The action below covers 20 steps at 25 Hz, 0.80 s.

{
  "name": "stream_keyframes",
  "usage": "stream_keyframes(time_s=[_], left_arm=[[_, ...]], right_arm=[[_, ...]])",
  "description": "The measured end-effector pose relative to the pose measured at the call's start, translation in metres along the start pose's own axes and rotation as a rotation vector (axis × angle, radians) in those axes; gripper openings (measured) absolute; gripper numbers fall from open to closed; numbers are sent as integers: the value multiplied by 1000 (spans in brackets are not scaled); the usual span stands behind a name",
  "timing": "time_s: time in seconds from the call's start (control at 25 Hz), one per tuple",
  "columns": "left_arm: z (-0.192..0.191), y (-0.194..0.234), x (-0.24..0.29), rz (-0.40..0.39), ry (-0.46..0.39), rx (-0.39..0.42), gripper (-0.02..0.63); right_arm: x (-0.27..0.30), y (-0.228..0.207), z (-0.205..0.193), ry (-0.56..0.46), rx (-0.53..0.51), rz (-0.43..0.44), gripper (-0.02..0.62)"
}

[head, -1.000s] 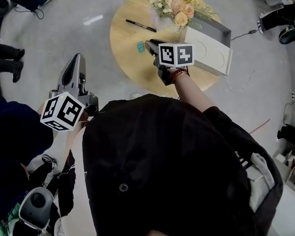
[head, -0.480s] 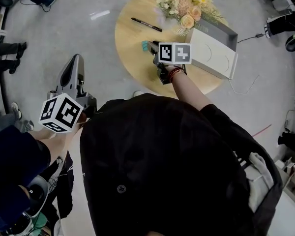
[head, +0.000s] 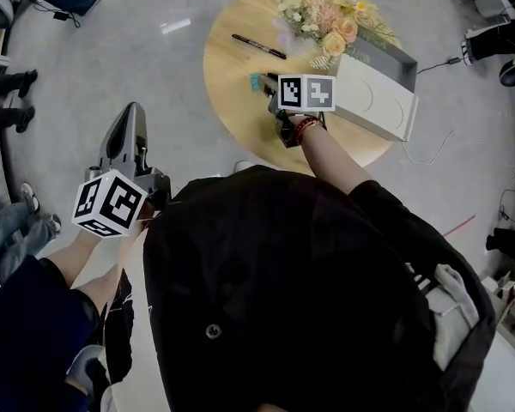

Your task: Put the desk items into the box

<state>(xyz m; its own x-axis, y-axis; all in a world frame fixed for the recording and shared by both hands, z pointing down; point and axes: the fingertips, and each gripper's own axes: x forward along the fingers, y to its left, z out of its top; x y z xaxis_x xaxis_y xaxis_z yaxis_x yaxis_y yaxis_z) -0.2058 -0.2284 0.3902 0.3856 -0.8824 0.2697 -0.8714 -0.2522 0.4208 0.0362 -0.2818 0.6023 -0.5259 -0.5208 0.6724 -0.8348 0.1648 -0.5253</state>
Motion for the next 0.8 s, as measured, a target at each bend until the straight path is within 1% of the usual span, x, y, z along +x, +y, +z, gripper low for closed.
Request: stream_keyframes(time_s=[0.12, 0.16, 0.36, 0.52, 0.8], left_arm=[[-1, -2, 4, -11, 2, 1, 11], [-2, -3, 5, -14, 3, 1, 11], [-1, -7, 7, -25, 4, 10, 11], [-1, -10, 9, -39, 7, 18, 11], [5, -27, 12, -92, 3, 46, 11]], right_arm=[[-1, 1, 1, -8, -10, -3, 54], [-1, 1, 1, -9, -14, -5, 49], [-3, -1, 1, -15, -11, -15, 41], [-6, -2, -1, -24, 16, -15, 37], [-21, -4, -4, -55, 36, -24, 15]])
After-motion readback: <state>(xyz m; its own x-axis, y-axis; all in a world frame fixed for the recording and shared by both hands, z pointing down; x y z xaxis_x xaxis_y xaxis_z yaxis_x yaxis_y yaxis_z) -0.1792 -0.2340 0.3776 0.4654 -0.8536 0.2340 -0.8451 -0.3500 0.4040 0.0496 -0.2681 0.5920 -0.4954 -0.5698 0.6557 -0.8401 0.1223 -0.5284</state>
